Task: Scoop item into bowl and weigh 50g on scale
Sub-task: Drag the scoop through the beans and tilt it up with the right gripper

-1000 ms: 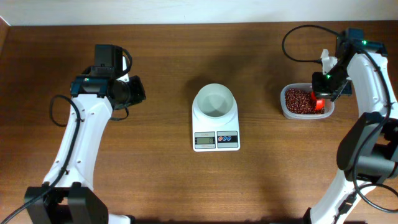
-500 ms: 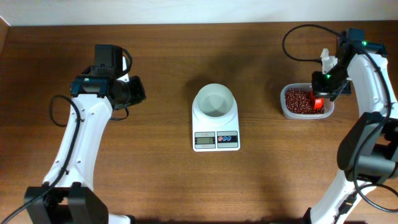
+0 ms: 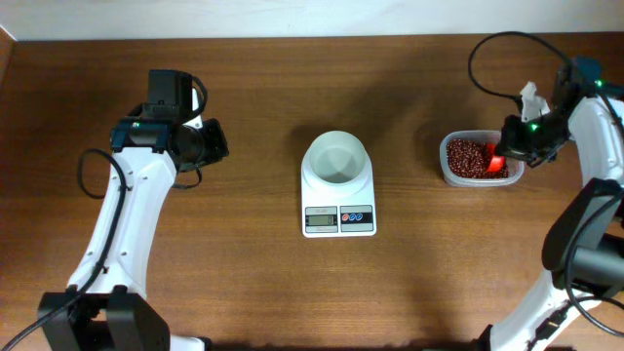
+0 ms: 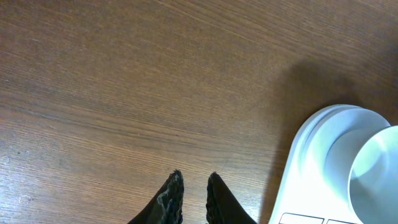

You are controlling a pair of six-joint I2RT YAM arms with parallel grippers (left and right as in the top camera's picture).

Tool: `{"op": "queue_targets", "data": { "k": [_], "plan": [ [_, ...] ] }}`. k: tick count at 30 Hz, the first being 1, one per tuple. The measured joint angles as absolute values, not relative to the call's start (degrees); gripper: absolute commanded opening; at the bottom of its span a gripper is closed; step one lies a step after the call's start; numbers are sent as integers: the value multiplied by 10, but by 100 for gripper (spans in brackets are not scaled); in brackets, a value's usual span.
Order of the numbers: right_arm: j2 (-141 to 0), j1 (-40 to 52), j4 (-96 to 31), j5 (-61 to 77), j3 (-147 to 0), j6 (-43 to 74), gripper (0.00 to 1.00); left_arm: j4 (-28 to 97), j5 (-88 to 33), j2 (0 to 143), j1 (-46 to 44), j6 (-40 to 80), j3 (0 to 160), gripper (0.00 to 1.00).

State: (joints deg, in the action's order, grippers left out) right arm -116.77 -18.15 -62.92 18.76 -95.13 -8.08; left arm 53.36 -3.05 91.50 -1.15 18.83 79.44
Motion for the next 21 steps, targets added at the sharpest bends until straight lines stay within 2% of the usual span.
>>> {"op": "queue_targets", "data": {
  "k": [12, 21],
  "plan": [
    [-1162, -191, -609, 269, -923, -84, 4, 534, -30, 915, -11, 188, 794, 18],
    [-1176, -258, -611, 373, -906, -97, 4, 534, -30, 915, -11, 188, 794, 20]
  ]
}}
